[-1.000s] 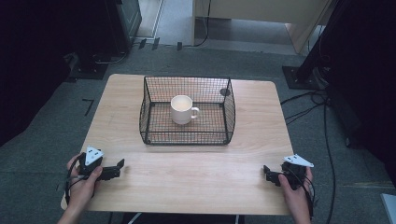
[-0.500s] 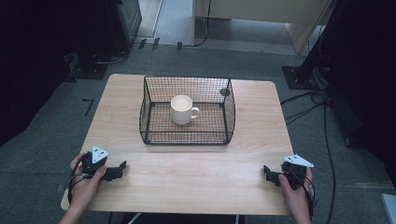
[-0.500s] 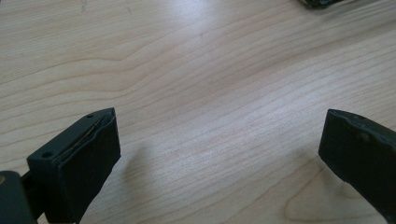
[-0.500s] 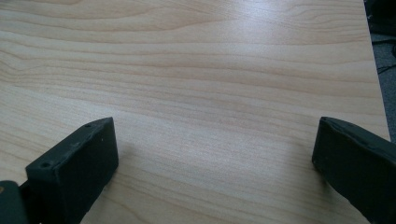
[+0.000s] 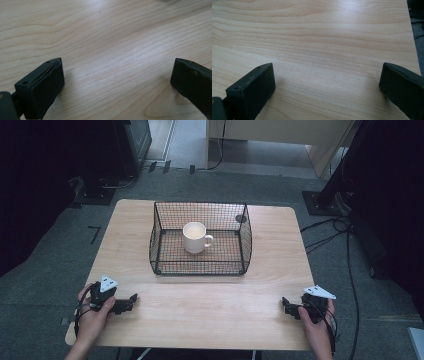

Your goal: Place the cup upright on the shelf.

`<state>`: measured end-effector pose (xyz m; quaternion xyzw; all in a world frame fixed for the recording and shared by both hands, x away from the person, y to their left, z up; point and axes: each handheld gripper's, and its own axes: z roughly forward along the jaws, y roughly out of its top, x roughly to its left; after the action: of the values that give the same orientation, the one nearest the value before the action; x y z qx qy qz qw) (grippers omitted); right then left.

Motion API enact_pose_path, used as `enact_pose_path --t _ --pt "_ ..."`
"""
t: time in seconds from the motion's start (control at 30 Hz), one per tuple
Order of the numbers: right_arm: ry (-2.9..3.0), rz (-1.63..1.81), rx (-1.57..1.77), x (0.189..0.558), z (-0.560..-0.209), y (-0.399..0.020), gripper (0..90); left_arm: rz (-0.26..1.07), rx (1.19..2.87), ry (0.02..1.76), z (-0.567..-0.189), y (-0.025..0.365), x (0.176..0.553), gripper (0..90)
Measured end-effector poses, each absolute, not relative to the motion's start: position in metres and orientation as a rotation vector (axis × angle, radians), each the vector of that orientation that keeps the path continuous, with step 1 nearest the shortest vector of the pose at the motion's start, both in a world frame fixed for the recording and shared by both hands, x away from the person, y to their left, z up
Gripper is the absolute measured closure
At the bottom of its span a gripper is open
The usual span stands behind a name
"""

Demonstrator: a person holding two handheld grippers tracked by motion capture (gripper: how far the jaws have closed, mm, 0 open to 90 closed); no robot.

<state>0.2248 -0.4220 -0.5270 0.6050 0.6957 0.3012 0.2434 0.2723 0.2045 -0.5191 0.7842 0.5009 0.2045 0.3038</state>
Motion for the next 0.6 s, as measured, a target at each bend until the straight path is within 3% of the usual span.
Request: enact_pose_path --t 0.6 --pt "1.9 0.823 1.654 0.2247 -0.527 -0.422 0.2 0.566 2.04 1.394 -0.5192 0.1977 0.2683 0.0"
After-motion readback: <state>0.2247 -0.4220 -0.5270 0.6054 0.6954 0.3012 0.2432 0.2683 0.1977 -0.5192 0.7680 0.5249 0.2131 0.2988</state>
